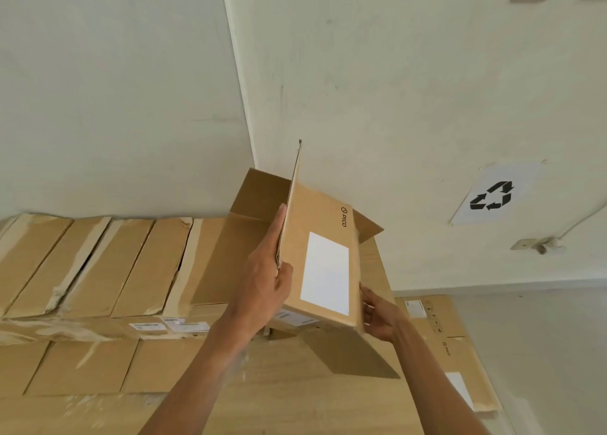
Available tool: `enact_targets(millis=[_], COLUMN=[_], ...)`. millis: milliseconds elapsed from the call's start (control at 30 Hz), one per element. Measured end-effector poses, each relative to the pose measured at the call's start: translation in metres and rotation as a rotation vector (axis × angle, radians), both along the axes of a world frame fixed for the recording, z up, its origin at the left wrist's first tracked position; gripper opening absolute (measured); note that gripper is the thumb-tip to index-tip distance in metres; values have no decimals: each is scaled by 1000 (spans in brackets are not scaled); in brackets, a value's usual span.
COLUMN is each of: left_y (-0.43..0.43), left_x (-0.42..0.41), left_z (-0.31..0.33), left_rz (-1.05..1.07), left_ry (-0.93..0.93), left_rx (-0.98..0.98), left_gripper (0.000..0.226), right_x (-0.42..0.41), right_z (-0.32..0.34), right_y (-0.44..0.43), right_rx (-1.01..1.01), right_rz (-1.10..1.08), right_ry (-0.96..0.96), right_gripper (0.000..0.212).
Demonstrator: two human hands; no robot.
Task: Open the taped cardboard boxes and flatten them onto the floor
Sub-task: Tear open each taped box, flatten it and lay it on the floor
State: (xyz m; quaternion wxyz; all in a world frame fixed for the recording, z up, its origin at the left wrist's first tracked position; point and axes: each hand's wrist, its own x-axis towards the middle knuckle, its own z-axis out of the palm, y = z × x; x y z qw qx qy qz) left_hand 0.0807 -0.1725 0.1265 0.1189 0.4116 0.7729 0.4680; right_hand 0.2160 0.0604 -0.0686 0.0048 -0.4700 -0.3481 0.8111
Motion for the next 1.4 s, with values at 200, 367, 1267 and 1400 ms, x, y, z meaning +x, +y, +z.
enact_targets(millis=[200, 367, 1267, 1400], left_y=[-3, 9, 34, 35], left_x=[-4, 0, -7, -8], left_z=[0, -8, -122, -150], left_rz=[-8, -70, -146, 20], left_ry=[113, 206, 37, -121], left_rx=[-22, -95, -168, -126], left_gripper=[89, 92, 85, 85], right_x=[21, 37, -18, -25], right_z=[61, 125, 113, 69], right_y=[25, 27, 27, 25], right_rx=[374, 622, 1261, 1239], right_rz=[-118, 14, 431, 270], right_ry=[7, 105, -250, -299], right_gripper=[30, 28, 31, 38])
